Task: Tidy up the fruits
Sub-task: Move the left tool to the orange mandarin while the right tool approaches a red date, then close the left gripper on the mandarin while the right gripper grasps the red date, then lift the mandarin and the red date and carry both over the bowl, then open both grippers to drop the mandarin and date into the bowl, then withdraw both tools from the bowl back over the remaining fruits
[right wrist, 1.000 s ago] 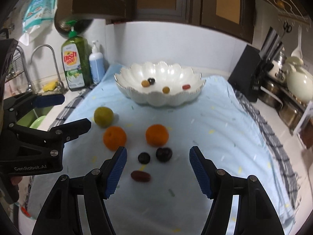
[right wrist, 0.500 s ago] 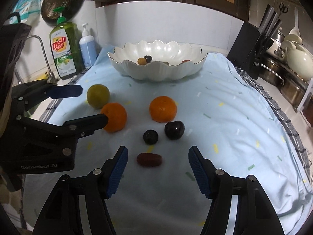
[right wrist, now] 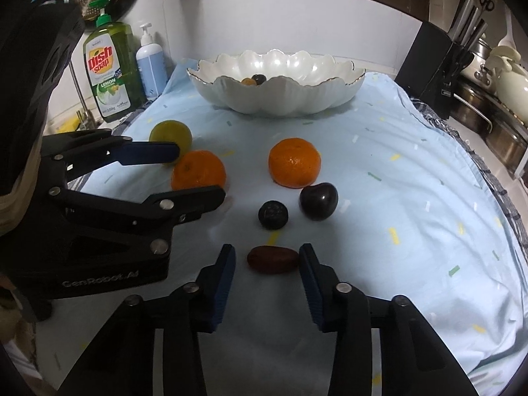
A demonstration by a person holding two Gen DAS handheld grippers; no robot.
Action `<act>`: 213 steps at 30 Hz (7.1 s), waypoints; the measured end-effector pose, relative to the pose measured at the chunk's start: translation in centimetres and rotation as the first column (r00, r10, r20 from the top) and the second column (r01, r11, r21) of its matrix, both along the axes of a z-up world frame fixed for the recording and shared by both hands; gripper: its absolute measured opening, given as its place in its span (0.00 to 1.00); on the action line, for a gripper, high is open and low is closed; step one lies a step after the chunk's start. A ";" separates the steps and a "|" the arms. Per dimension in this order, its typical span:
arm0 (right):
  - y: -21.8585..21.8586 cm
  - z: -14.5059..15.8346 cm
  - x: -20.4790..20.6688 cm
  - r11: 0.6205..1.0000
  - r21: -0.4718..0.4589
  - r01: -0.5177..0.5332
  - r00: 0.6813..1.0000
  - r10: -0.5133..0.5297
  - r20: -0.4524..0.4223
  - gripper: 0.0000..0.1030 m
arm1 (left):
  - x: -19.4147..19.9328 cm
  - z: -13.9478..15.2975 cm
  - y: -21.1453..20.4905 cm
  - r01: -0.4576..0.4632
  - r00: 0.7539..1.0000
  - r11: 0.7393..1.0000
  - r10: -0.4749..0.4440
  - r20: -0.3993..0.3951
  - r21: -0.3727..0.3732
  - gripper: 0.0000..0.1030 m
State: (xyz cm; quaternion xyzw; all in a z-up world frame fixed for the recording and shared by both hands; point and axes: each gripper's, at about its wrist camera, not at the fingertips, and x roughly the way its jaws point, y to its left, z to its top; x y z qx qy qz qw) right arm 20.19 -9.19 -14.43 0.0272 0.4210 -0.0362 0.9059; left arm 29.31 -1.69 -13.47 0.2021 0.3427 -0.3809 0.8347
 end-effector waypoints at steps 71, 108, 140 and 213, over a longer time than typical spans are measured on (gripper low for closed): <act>-9.5 15.2 3.6 0.961 -0.057 -0.271 0.883 0.272 0.382 0.30 | -2.8 13.4 -3.2 -0.444 0.845 0.856 0.498 0.193 -0.266 0.44; -10.6 12.9 23.7 0.932 0.009 -0.363 0.909 0.352 0.221 0.30 | 14.9 12.9 -5.5 -0.571 0.795 0.804 0.592 0.133 -0.165 0.44; -10.3 6.6 32.4 0.919 -0.019 -0.394 0.918 0.393 -0.045 0.47 | 24.0 6.0 -6.9 -0.604 0.796 0.796 0.605 -0.017 0.041 0.63; -7.6 13.2 6.4 0.901 -0.077 -0.426 0.867 0.431 0.250 0.67 | -3.6 13.4 0.6 -0.674 0.693 0.721 0.692 0.199 -0.159 0.93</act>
